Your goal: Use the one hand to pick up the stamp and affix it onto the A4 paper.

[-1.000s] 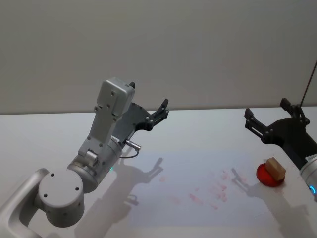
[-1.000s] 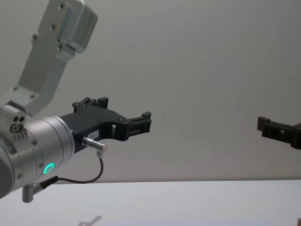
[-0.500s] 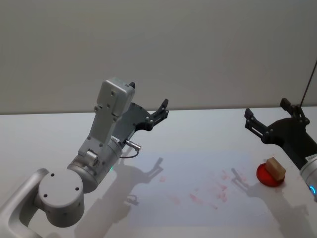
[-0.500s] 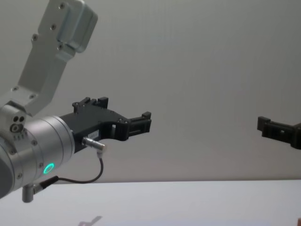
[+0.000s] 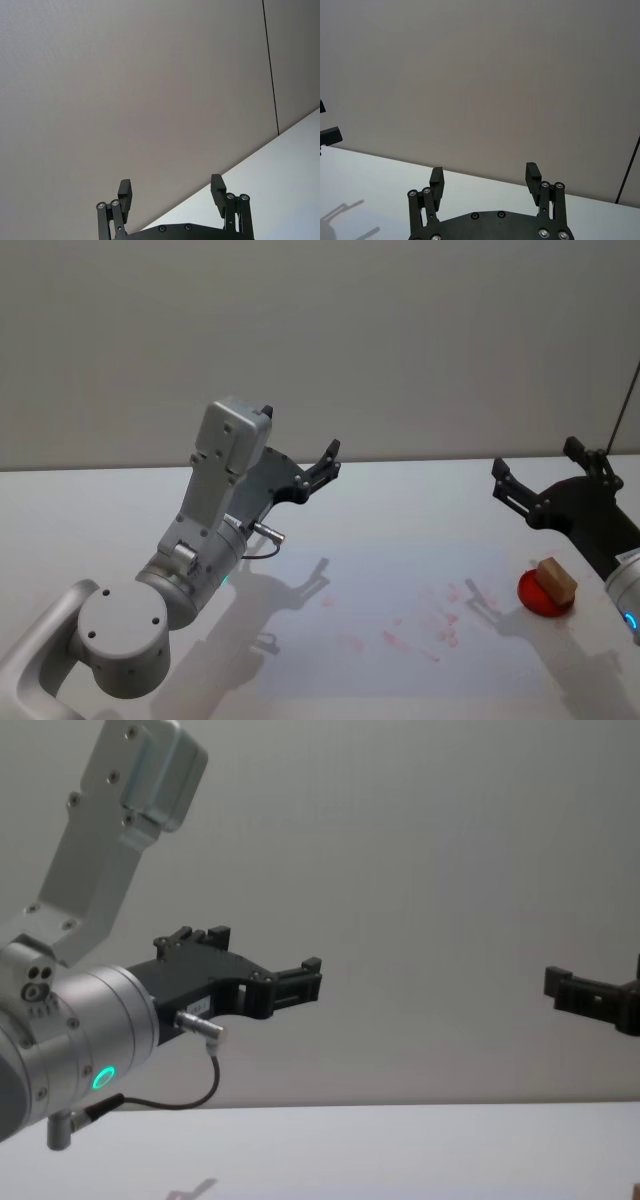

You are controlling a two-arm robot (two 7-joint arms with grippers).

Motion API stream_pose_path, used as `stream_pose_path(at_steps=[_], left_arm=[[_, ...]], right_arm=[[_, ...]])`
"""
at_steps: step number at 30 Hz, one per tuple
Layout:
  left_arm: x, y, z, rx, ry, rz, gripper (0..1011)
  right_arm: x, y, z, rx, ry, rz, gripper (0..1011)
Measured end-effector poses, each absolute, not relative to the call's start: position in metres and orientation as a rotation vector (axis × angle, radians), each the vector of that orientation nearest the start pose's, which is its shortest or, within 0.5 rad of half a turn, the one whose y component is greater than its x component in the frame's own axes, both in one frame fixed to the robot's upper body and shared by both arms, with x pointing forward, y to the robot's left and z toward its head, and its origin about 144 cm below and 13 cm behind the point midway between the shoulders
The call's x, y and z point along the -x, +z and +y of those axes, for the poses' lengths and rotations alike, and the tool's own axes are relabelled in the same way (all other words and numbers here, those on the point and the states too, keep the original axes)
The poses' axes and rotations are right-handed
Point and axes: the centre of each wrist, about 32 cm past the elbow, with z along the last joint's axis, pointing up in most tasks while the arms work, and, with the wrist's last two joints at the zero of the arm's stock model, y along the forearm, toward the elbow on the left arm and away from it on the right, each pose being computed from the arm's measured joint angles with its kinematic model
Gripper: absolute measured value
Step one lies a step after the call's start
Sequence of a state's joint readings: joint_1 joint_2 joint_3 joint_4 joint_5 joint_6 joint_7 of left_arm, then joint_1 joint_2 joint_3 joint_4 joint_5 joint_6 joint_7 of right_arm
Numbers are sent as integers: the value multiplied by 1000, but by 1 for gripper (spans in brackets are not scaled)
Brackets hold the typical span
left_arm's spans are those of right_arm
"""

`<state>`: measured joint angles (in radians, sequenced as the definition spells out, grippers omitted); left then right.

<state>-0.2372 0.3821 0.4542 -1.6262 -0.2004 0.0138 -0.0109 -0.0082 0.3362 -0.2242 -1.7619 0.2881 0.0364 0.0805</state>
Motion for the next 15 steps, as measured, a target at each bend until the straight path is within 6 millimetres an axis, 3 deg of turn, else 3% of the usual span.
stream_pose_path(at_steps=[15], left_arm=[[-492, 1204, 198, -61, 1124, -268, 1001]], right_arm=[[-449, 1188, -255, 40, -1179, -28, 1001]])
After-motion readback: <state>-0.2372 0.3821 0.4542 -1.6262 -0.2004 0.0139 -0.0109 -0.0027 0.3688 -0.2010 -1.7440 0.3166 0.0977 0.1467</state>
